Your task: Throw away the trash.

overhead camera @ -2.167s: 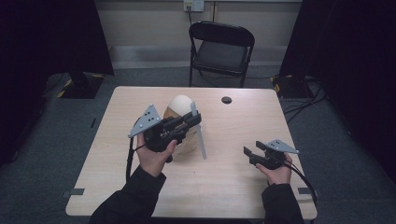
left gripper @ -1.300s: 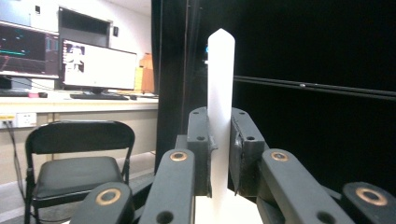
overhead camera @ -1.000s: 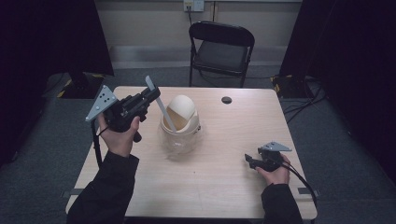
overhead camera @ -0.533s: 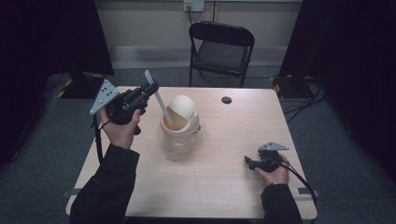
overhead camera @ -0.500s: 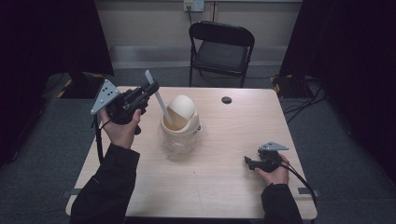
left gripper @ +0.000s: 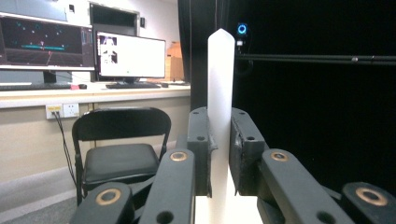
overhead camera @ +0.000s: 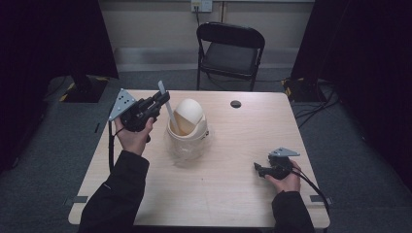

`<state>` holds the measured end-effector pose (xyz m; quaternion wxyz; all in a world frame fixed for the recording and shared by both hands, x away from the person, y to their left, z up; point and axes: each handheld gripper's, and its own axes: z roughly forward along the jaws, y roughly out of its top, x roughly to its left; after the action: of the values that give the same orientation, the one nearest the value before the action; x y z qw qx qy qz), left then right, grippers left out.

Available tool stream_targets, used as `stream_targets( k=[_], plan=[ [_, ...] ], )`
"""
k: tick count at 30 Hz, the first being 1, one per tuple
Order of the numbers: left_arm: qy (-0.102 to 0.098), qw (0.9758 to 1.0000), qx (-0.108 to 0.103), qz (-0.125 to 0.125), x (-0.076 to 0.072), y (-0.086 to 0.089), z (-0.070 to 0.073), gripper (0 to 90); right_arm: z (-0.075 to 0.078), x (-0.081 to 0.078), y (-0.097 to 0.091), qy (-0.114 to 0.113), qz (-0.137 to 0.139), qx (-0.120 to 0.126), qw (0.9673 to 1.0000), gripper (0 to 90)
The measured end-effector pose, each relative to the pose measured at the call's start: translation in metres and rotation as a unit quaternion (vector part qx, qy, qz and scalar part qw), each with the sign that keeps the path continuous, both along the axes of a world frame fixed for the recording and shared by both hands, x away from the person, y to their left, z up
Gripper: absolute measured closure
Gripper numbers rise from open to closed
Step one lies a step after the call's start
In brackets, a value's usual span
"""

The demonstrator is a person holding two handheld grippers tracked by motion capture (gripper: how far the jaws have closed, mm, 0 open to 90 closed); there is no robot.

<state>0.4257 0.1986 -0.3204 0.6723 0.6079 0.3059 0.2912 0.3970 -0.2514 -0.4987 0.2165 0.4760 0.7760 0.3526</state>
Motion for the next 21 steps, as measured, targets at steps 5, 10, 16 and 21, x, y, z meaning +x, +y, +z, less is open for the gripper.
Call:
stream_targets(
  k=[5, 10, 16, 21],
  plan=[
    [0.013, 0.9999, 0.006, -0.005, 0.003, -0.004, -0.014, 80.3, 0.0, 0.0, 0.0, 0.0, 0.0, 0.0, 1.0, 30.3],
    [0.027, 0.9995, 0.015, -0.007, 0.002, -0.005, -0.027, 78.3, 0.0, 0.0, 0.0, 0.0, 0.0, 0.0, 1.0, 30.3],
    [0.031, 0.9994, 0.016, -0.003, -0.008, 0.005, -0.034, 65.4, 0.0, 0.0, 0.0, 0.0, 0.0, 0.0, 1.0, 30.3],
    [0.034, 0.9993, 0.017, 0.005, -0.024, 0.021, -0.039, 54.5, 0.0, 0.0, 0.0, 0.0, 0.0, 0.0, 1.0, 30.3]
  ],
)
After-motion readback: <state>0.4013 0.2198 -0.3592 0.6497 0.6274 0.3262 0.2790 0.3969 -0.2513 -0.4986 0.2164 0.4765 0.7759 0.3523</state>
